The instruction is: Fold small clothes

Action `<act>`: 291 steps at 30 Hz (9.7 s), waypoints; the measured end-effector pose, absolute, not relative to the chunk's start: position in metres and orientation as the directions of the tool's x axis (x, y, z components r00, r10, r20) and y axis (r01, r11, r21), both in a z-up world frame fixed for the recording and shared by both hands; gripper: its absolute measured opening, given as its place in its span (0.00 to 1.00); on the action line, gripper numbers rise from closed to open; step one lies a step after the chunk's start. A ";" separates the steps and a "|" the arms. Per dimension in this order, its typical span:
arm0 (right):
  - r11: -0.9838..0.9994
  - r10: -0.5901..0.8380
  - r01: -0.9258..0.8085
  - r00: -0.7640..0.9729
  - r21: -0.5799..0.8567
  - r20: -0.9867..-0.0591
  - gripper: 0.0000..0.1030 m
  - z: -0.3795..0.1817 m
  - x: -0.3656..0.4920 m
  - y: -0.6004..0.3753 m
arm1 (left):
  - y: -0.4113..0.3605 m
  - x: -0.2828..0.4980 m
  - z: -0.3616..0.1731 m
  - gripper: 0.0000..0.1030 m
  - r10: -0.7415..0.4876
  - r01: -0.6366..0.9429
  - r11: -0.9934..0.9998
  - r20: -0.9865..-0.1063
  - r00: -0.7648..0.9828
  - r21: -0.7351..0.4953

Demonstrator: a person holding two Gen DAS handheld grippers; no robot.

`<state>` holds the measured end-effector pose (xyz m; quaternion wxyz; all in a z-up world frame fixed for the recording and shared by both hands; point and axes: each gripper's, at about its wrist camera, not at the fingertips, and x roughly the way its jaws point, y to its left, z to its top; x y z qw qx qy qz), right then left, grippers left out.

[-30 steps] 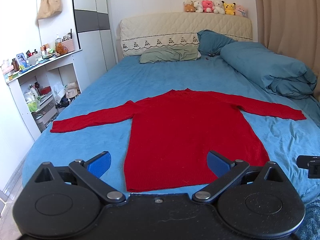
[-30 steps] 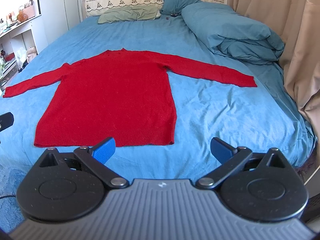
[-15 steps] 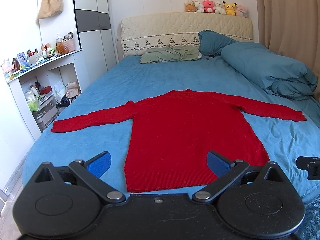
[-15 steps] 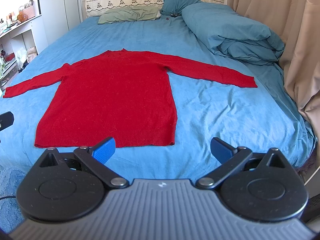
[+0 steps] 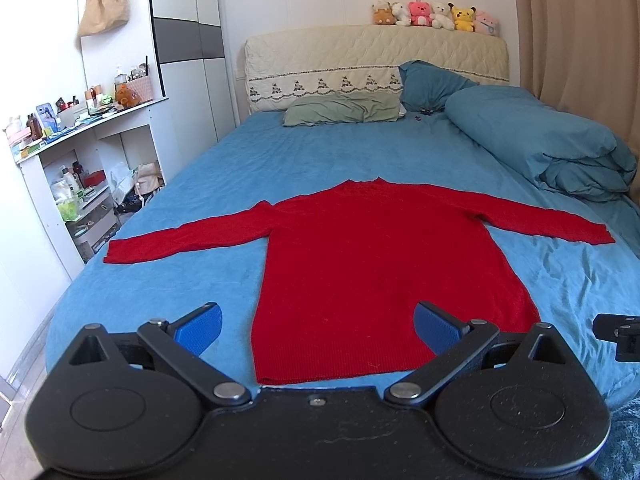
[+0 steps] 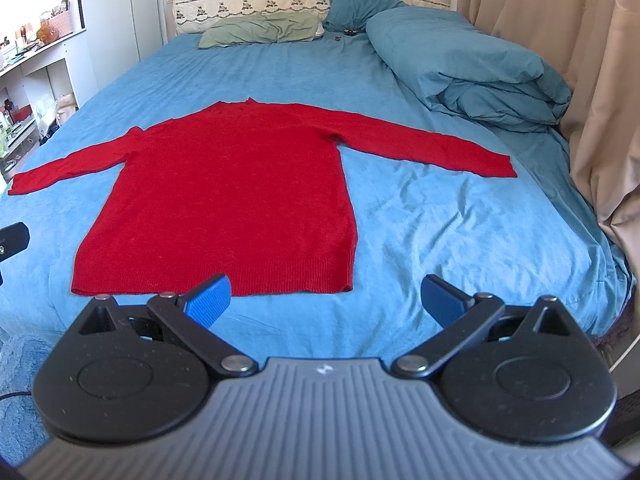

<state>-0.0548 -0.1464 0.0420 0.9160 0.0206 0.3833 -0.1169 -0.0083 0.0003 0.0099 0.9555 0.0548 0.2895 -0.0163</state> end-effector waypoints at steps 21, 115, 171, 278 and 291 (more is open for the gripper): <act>0.974 -0.185 0.222 0.706 -0.035 -0.683 1.00 0.058 -0.060 -0.147 | -0.003 -0.015 0.022 1.00 0.002 0.055 0.994 -0.536 0.844 0.092; 0.986 0.157 -0.157 0.828 0.045 -0.538 0.97 -0.141 0.371 -0.206 | -0.065 0.475 -0.106 1.00 -0.188 0.296 0.955 -0.724 0.664 0.024; 0.981 0.106 0.012 0.807 0.196 -0.581 1.00 -0.173 0.323 -0.261 | -0.049 0.488 -0.191 0.52 -0.420 0.171 0.892 -0.631 0.652 -0.418; 0.984 0.174 -0.163 0.796 0.071 -0.580 1.00 -0.093 0.357 -0.152 | 0.212 0.391 -0.083 1.00 -0.017 -0.152 0.957 -0.574 0.819 -0.246; 0.959 0.280 -0.237 0.731 0.153 -0.622 1.00 -0.121 0.374 -0.070 | 0.368 0.359 -0.161 0.59 0.132 -0.490 0.791 -0.681 0.721 -0.366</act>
